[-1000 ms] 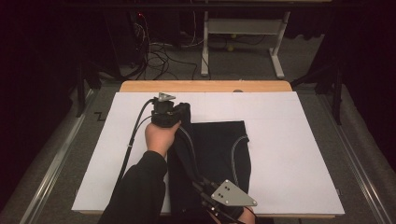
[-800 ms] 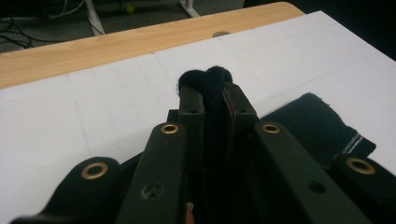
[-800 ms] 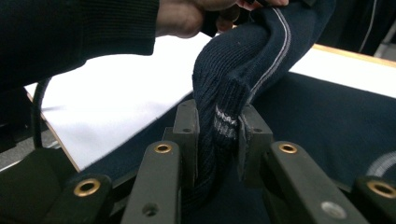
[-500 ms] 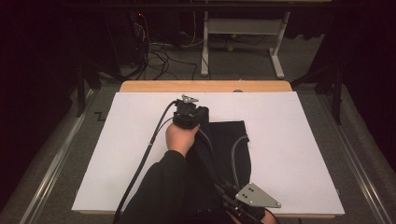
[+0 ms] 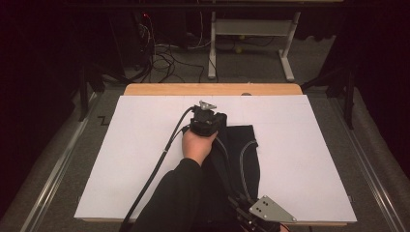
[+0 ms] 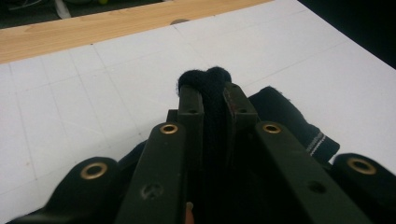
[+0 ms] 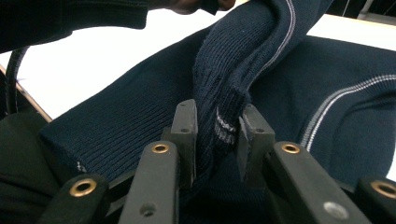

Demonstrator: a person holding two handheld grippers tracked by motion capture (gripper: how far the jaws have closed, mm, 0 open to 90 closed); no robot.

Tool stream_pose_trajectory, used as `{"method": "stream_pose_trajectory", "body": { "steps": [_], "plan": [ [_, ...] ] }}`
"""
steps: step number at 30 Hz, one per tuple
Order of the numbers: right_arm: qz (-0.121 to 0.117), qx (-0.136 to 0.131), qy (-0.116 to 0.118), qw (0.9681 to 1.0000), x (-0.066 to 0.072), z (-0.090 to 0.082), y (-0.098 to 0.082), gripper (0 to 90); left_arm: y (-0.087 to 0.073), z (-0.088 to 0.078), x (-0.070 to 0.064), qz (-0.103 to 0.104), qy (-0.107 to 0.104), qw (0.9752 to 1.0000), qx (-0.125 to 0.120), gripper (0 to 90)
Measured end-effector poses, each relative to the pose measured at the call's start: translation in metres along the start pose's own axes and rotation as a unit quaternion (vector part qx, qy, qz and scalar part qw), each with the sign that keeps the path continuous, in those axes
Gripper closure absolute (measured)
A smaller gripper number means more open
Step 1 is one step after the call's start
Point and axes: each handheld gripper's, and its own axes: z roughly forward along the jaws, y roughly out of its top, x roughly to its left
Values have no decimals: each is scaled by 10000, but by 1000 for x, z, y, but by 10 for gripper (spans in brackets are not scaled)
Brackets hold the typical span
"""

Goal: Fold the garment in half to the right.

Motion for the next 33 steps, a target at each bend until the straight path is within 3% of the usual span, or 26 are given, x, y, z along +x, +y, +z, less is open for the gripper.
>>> {"method": "stream_pose_trajectory", "body": {
  "steps": [9,12,15,18,25,31,33],
  "plan": [
    [135,105,-46,9998,-8,-8,-7,716,-1,14,-14,85,-86,9999,17,750],
    [174,145,-93,9997,-9,-10,-9,703,0,19,-24,165,-214,9996,-74,748],
    [193,148,-171,9996,-11,-14,-10,619,-1,20,-35,463,-423,9973,-390,627],
    [279,-47,-285,9992,-14,-20,-9,509,3,18,-43,532,-470,9959,-557,457],
    [360,-198,-355,9985,-20,-24,-7,428,1,8,-33,506,-520,9964,-429,270],
    [349,-186,-391,9984,-21,-21,-6,421,-13,-5,-11,342,-573,9971,-358,121],
    [344,-174,-399,9985,-21,-21,-6,421,-20,-12,-2,337,-551,9972,-381,115]
  ]
}}
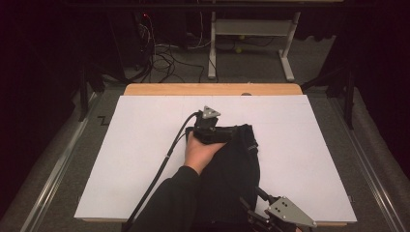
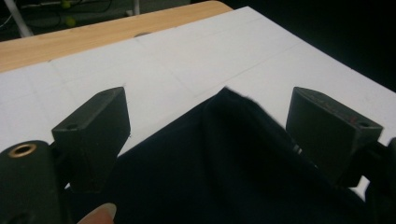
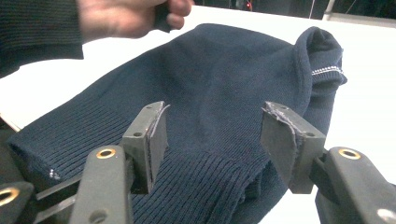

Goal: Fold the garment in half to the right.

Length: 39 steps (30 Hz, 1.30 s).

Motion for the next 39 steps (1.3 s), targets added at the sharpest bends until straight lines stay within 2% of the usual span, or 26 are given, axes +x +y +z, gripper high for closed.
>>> {"method": "stream_pose_trajectory", "body": {
  "steps": [3,5,10,16,22,33,39],
  "plan": [
    [-12,0,-24,10000,-1,1,0,421,-8,-10,8,-72,75,9999,1,0],
    [-13,11,-28,10000,-1,1,0,421,-14,-19,13,-70,105,9999,-66,0],
    [-14,50,-21,10000,-1,3,0,424,-29,-36,26,-75,126,9999,-43,0],
    [4,94,-45,9999,-2,7,-1,424,-53,-54,40,-118,161,9998,55,0],
    [-50,152,-115,9998,-4,12,-2,424,-78,-74,51,-33,263,9995,186,0],
    [19,216,-183,9996,-8,18,-4,421,-129,-130,78,-147,467,9987,168,0],
    [50,211,-214,9995,-12,18,-4,412,-151,-158,85,-201,558,9982,79,0]
  ]
}}
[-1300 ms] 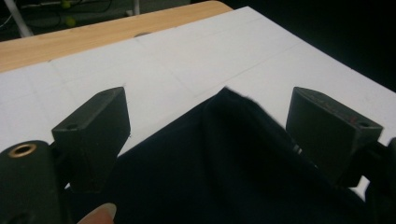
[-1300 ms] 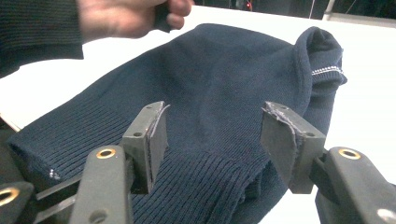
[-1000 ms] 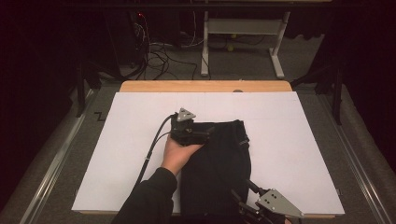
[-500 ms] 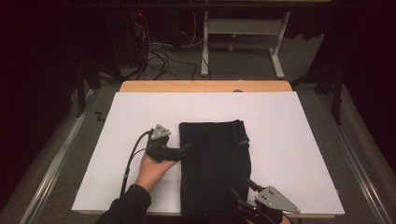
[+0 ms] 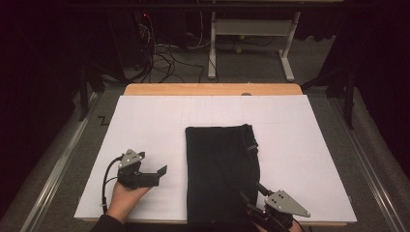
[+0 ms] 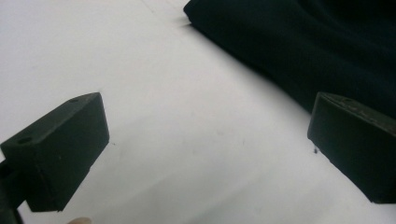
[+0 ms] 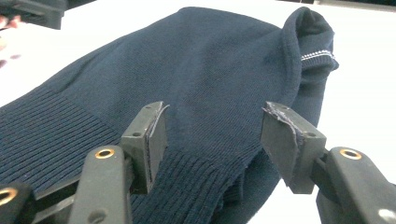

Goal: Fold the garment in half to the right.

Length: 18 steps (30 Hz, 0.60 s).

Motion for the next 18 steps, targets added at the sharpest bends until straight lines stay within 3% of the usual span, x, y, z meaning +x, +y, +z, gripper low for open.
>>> {"method": "stream_pose_trajectory", "body": {
  "steps": [4,8,18],
  "plan": [
    [5,-40,3,10000,-3,0,1,393,-10,-14,0,-83,-100,9998,-145,0],
    [33,-35,-26,10000,-13,0,2,346,-10,-18,-3,96,-101,9997,-190,0],
    [79,-111,-248,9996,-63,12,6,125,-10,-13,-3,116,-187,9995,-219,0]
  ]
}}
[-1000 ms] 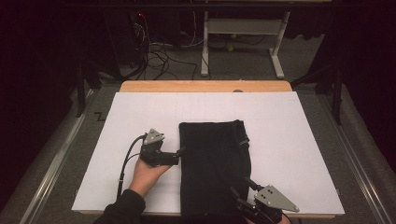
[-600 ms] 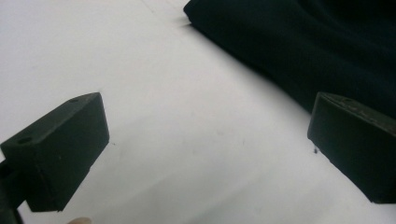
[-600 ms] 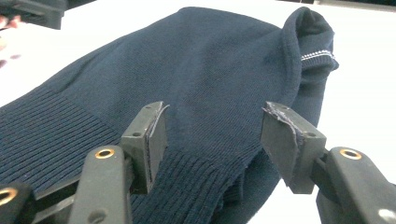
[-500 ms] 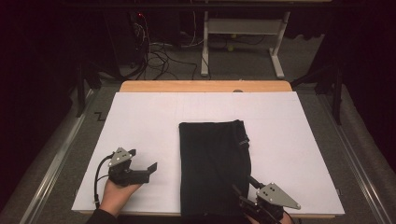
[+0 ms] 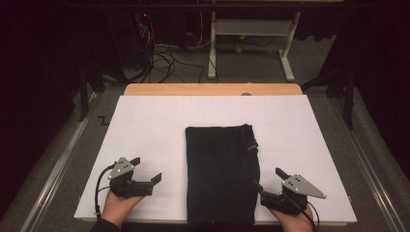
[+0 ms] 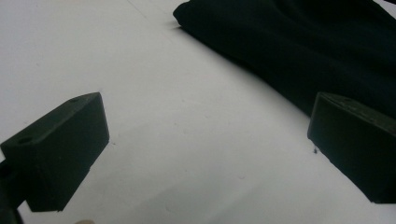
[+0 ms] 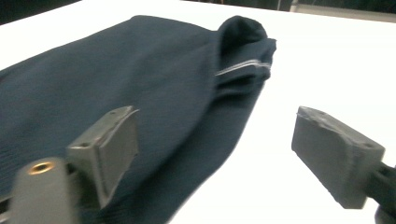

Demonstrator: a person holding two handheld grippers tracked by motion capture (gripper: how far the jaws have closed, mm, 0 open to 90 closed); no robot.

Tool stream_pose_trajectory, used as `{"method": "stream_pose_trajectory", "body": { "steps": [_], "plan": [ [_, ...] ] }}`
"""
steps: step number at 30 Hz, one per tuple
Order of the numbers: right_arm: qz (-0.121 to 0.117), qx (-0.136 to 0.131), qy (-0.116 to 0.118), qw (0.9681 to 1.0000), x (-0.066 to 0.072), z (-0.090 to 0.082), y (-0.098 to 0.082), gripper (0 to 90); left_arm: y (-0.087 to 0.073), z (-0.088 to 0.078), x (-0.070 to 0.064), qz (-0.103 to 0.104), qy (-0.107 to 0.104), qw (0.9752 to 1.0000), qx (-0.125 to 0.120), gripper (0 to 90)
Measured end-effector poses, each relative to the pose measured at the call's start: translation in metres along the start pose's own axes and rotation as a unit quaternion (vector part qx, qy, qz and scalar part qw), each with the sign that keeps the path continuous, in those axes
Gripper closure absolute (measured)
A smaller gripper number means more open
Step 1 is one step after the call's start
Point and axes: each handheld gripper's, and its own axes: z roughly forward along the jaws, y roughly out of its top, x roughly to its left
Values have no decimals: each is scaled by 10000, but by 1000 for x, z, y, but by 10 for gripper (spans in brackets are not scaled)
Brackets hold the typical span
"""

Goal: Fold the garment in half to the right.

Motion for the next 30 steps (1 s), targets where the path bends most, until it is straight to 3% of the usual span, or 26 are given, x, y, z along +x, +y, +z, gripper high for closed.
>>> {"method": "stream_pose_trajectory", "body": {
  "steps": [5,10,12,15,18,22,30],
  "plan": [
    [70,-258,-189,9995,-30,2,4,3,0,-2,6,-70,37,9999,-63,0],
    [55,-399,-302,9987,-54,-3,5,1,3,-9,12,-9,137,9997,-218,0],
    [159,-458,-342,9982,-58,-7,3,1,4,-14,16,-142,118,9993,-330,0],
    [243,-532,-281,9979,-57,-12,0,1,3,-14,18,-169,126,9992,-331,0],
    [183,-622,-194,9977,-54,-15,1,1,3,-14,17,-110,138,9994,-309,0],
    [215,-722,-214,9969,-58,-18,1,1,2,-14,14,-57,120,9995,-282,0],
    [279,-692,-219,9970,-59,-18,-1,1,2,-16,16,-109,152,9994,-297,0]
  ]
}}
